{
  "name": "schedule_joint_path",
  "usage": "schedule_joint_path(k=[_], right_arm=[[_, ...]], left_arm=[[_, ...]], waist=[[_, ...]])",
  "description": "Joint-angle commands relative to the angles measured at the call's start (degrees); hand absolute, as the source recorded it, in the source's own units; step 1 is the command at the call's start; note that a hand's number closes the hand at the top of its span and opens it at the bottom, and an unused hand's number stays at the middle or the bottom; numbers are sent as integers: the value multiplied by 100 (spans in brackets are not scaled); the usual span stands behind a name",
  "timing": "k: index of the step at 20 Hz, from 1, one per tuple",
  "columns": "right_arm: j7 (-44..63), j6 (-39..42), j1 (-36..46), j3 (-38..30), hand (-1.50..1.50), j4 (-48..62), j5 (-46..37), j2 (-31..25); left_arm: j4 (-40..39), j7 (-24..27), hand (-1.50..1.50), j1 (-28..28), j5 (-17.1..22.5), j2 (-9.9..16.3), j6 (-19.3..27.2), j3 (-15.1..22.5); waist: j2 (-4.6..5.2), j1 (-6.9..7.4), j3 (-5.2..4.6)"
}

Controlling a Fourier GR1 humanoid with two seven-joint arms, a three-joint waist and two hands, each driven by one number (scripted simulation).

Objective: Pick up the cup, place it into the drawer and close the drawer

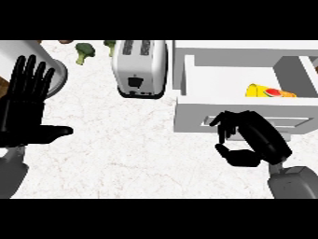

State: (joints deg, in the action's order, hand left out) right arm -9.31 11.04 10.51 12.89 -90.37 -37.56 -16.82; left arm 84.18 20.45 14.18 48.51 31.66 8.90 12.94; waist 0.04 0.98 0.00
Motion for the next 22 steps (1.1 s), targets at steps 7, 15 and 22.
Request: schedule_joint_path(k=[7, 15, 22], right_arm=[[-591, -713, 1390, -113, -150, 2945, -882, 504], [-1714, -1311, 2708, -828, -150, 5535, -891, 518], [-1960, -902, 3942, -1356, -150, 6854, -682, 297]], left_arm=[[-314, 344, -150, -680, -148, -83, -953, -579], [-156, -83, -150, -680, -79, -31, -1201, -963], [-122, 246, -150, -1061, -418, -353, -1432, -872]], waist=[[18, -11, 1], [55, 64, 7], [76, 120, 6]])
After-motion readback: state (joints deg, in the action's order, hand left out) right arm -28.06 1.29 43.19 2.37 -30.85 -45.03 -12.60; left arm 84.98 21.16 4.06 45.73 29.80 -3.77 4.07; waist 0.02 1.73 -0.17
